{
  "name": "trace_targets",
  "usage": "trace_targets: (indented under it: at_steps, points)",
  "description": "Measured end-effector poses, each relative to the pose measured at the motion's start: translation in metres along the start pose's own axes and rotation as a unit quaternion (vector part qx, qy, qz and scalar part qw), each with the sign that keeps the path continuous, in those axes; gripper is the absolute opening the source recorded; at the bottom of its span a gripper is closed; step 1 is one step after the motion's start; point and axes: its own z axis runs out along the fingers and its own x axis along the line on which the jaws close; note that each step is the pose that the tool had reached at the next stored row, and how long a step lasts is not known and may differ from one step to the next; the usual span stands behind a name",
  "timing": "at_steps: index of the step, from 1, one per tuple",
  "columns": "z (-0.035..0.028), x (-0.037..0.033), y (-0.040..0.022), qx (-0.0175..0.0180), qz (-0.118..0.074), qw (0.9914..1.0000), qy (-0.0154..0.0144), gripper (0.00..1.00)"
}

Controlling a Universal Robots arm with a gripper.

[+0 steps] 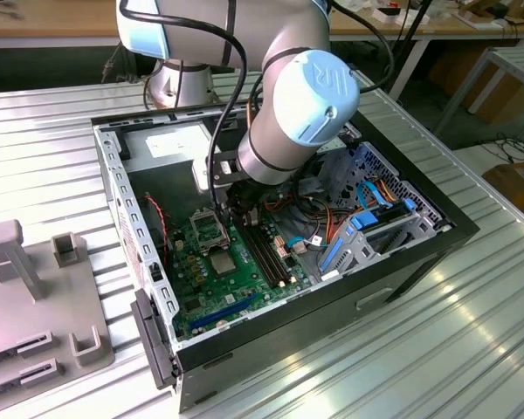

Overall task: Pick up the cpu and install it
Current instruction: 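Place the cpu into insertion slot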

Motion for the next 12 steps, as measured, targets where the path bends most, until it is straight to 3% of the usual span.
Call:
trace_targets:
  at_steps: [11, 12]
  points:
    - [-0.0004, -0.0002, 0.0013, 0.0001, 0.0, 1.0, -0.0001, 0.11]
    - [-0.0006, -0.0002, 0.0014, 0.0002, 0.0, 1.0, 0.0023, 0.11]
